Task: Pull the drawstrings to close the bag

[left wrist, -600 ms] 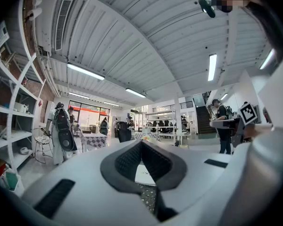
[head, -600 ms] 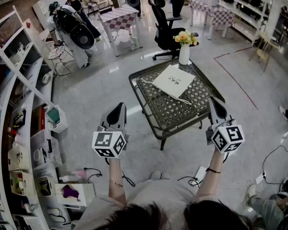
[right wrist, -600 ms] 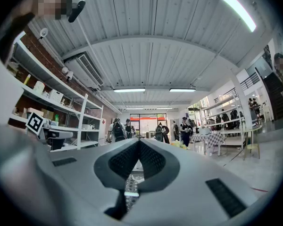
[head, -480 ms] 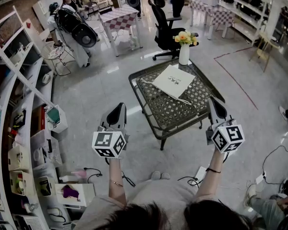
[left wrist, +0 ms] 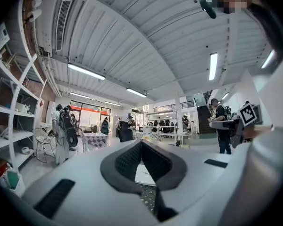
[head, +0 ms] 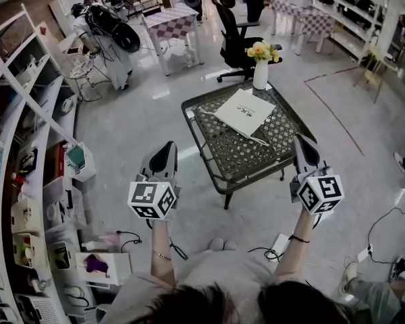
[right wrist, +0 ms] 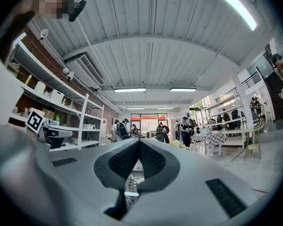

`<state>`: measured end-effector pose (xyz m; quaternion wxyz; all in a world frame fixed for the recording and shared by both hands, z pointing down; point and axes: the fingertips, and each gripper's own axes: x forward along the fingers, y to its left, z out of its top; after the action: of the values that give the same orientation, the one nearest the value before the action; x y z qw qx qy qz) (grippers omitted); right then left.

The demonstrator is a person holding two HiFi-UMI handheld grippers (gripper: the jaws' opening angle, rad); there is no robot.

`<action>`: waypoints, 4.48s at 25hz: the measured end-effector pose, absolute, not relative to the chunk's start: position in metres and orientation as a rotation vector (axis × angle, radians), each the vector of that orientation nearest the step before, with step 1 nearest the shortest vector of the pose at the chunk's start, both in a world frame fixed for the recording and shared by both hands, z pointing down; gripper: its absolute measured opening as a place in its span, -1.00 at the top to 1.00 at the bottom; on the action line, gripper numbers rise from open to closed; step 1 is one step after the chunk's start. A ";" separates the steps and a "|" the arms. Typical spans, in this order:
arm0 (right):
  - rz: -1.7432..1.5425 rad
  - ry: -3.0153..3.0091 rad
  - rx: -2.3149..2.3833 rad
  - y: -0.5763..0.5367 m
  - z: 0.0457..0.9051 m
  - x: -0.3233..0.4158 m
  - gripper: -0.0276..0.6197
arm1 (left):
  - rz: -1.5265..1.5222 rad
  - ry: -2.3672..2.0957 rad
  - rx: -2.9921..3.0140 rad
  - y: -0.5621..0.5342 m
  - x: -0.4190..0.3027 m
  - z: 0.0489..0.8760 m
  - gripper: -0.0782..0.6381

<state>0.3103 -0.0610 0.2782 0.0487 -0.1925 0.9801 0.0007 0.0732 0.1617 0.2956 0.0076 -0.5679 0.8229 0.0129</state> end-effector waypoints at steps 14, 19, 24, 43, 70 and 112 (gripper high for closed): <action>-0.125 2.962 -0.519 -0.069 0.291 0.285 0.85 | 0.035 2.641 -1.760 0.163 0.069 0.314 0.71; -0.152 2.982 -0.537 -0.072 0.302 0.260 0.85 | 0.043 2.645 -1.797 0.157 0.041 0.328 0.71; -0.215 2.915 -0.598 -0.086 0.300 0.231 0.85 | 0.050 2.616 -1.863 0.139 -0.002 0.334 0.71; -0.200 2.816 -0.956 -0.088 0.321 0.148 0.85 | 0.007 2.362 -2.174 0.078 -0.126 0.344 0.71; -0.223 2.756 -1.307 -0.196 0.352 0.121 0.85 | -0.068 2.161 -2.481 -0.086 -0.171 0.385 0.71; -0.466 2.817 -1.518 -0.303 0.419 0.164 0.85 | -0.552 1.944 -2.770 -0.232 -0.170 0.472 0.71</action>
<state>0.1635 -0.3029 0.4187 -0.0459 -0.4689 0.8703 -0.1438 -0.1704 -0.2320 0.4721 -0.1431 -0.7996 0.5610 -0.1593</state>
